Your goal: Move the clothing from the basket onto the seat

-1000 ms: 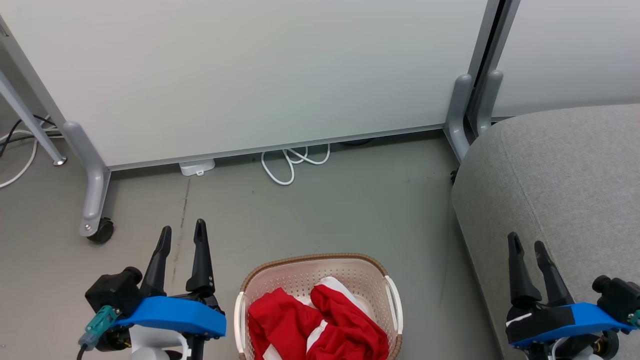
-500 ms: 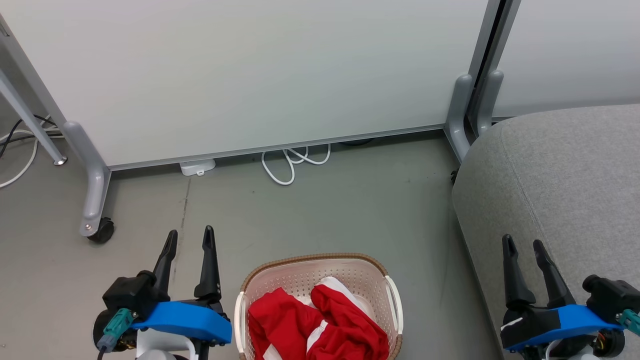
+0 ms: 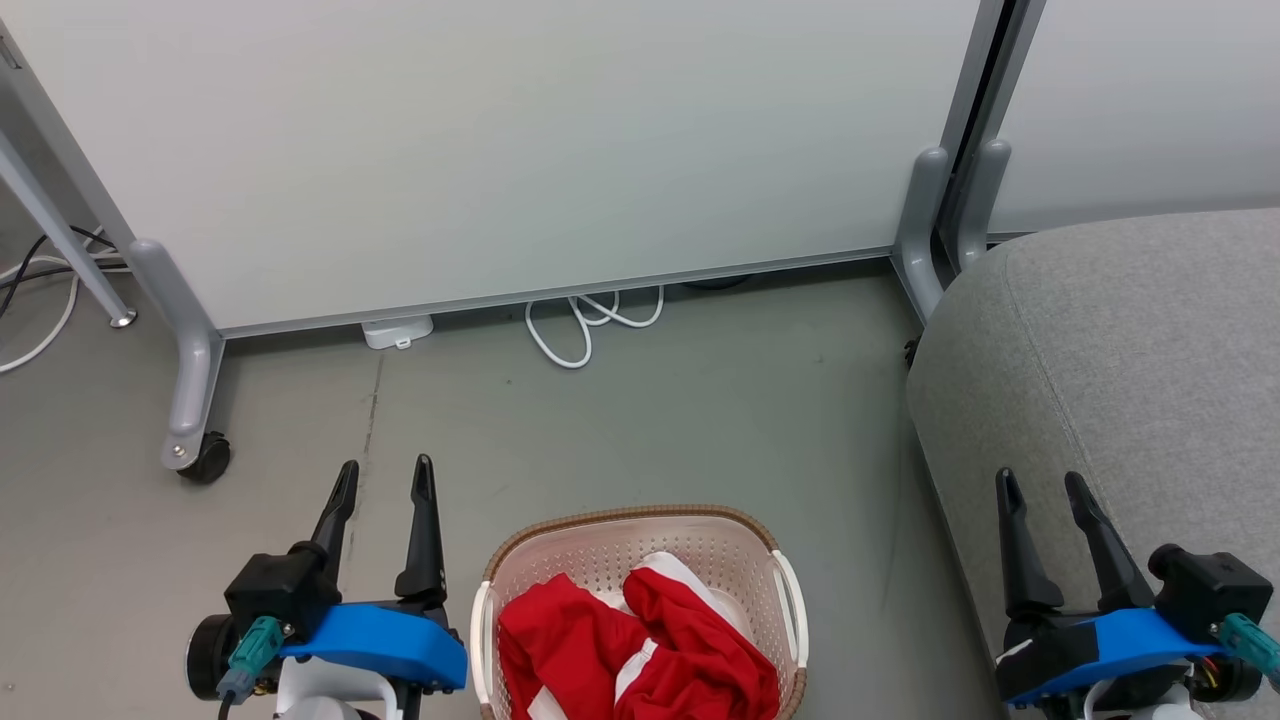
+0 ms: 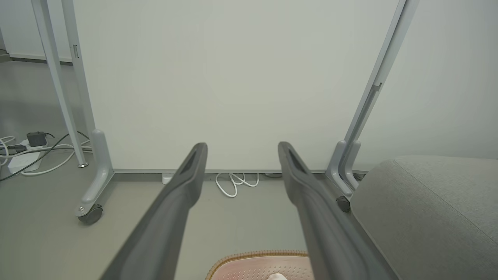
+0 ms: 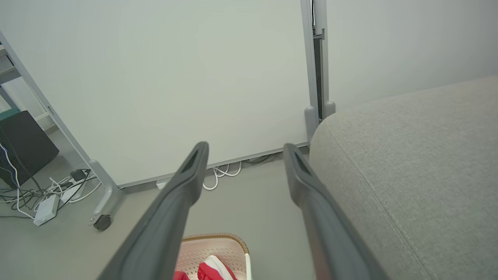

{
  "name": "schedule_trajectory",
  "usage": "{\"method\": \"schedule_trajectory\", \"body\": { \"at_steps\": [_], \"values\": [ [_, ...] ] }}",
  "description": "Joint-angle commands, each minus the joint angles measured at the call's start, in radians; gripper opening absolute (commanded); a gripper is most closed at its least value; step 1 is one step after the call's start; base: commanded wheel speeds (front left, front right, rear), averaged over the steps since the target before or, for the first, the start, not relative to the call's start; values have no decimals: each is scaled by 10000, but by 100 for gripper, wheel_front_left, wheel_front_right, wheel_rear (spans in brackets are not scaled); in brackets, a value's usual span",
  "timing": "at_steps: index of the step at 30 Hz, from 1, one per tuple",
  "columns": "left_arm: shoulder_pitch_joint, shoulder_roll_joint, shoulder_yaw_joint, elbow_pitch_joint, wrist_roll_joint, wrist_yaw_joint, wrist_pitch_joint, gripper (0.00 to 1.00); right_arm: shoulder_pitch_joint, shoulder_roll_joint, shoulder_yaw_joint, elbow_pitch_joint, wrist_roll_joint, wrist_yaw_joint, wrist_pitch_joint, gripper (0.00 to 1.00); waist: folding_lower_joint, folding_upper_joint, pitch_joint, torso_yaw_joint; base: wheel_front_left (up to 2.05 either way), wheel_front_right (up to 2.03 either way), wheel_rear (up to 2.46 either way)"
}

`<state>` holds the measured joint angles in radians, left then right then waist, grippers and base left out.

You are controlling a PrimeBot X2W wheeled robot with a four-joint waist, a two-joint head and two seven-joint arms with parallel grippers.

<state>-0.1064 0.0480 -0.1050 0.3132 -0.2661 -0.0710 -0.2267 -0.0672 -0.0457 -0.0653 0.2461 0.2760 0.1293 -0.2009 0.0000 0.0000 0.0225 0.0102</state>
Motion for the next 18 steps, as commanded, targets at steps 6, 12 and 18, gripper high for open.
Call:
{"method": "schedule_trajectory", "body": {
  "at_steps": [6,12,18],
  "values": [
    [-128,35,-37,87,332,68,-183,100,87,-66,27,-143,-646,22,-51,100,0,0,-4,31,0,0,0],
    [-153,37,-100,161,560,98,-295,100,129,-69,55,-196,-1059,22,-70,100,0,0,3,44,0,0,0],
    [-169,37,-146,269,624,93,-403,100,148,-72,69,-215,-1422,23,-165,100,0,0,-3,41,0,0,0]
  ]
}}
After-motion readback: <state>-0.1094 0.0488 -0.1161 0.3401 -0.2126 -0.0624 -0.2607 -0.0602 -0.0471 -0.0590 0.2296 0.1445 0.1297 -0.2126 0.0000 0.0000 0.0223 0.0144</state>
